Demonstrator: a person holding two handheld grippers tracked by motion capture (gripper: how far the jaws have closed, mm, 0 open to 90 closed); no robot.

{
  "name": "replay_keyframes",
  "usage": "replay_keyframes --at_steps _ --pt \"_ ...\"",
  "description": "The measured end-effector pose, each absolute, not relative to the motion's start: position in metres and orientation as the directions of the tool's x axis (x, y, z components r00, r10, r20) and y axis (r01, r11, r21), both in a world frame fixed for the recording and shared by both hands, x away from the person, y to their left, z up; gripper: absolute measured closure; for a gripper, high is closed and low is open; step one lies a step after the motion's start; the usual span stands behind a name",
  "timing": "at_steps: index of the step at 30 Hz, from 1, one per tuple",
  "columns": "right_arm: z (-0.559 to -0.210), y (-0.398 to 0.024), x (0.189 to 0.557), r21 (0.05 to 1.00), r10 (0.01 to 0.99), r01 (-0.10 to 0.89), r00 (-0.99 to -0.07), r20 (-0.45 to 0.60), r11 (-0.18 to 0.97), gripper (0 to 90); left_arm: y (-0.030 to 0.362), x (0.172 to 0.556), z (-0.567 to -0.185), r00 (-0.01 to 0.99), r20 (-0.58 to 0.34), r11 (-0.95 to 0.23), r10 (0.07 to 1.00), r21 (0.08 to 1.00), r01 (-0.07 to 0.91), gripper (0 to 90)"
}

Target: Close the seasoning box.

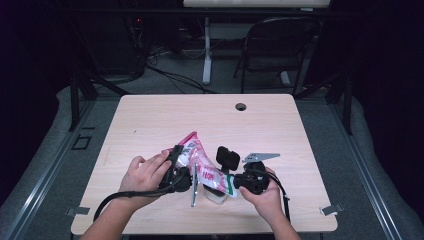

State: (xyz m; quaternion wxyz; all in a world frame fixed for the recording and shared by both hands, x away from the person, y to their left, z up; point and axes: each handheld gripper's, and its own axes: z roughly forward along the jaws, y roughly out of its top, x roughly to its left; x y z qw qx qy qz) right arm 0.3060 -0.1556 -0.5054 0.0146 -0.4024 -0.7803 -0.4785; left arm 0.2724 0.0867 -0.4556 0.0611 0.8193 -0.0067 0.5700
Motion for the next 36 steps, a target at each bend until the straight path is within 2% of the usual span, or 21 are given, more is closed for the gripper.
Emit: replay_keyframes --at_steps 36 --pt "-0.5071 -0.1527 0.3054 0.724 0.627 0.643 -0.677 0.385 0.249 89.8 0.0794 0.2699 -0.4531 0.338 0.940 -0.991 0.049 0.088 -0.102 72.2"
